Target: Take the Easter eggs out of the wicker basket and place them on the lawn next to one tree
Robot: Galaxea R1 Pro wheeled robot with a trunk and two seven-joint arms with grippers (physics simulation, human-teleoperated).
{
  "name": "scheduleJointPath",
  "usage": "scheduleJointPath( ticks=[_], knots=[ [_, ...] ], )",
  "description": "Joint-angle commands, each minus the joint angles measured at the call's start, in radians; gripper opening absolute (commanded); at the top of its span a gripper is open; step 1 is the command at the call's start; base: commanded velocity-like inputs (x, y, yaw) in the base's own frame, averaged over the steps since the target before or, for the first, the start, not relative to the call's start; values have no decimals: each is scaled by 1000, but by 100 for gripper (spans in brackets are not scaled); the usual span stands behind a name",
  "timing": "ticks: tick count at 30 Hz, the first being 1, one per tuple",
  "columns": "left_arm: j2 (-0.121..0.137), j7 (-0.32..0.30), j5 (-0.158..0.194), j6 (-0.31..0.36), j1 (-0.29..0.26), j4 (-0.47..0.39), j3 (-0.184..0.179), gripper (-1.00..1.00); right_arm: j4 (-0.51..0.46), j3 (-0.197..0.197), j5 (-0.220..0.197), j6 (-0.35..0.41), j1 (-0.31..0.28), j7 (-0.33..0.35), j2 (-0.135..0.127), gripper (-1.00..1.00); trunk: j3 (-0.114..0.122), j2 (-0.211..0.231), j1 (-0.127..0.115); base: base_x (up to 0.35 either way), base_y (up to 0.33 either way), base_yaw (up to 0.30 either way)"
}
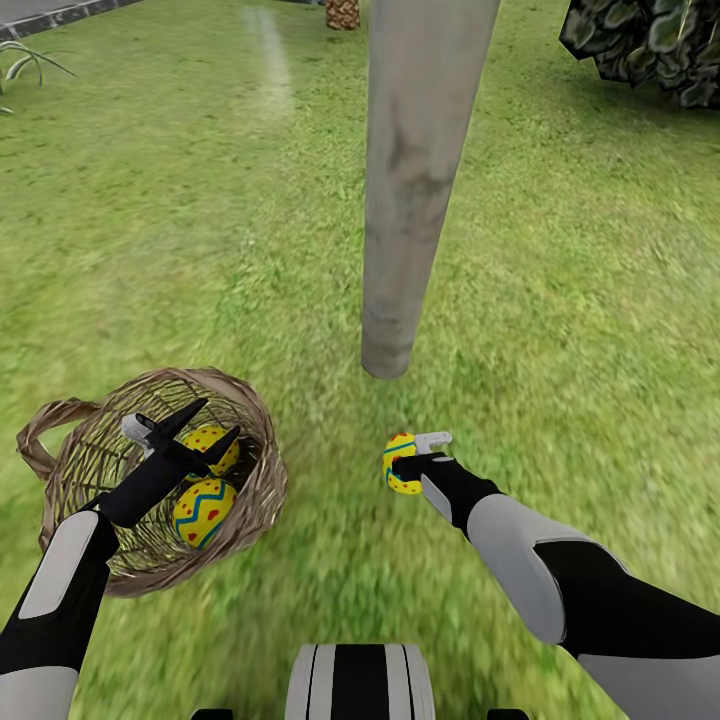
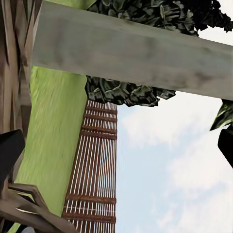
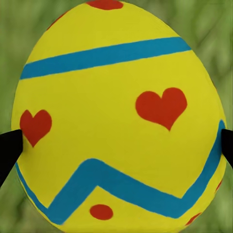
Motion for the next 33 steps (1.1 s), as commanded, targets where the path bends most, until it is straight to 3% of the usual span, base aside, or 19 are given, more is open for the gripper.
scheduleJointPath(
  ticks=[1, 5, 27, 31, 33],
  knots=[
    [0, -4, -3, 5, 0, 0, 1, 100, 92, -1, 10, 7, 1, -3, 0, 100, -1, 0, 0, 0, 0, 0],
    [0, -4, -3, 6, 0, 0, 1, 100, 92, -1, 10, 7, 1, -3, 0, 100, -1, 0, 0, 0, 0, 0],
    [0, -4, -3, 6, 0, 0, -1, 100, 91, -1, 11, 5, 1, 3, 0, 100, 84, 5, -10, 0, 0, 0],
    [-1, -4, -3, 7, 0, -1, -2, 100, 53, -2, 10, 13, 1, 4, 0, 100, 100, 6, -12, 0, 0, 0],
    [0, -4, -3, 8, 0, 0, -25, 100, -7, -2, 7, 72, 1, 9, 0, 100, 108, 6, -12, 0, 0, 0]
  ],
)
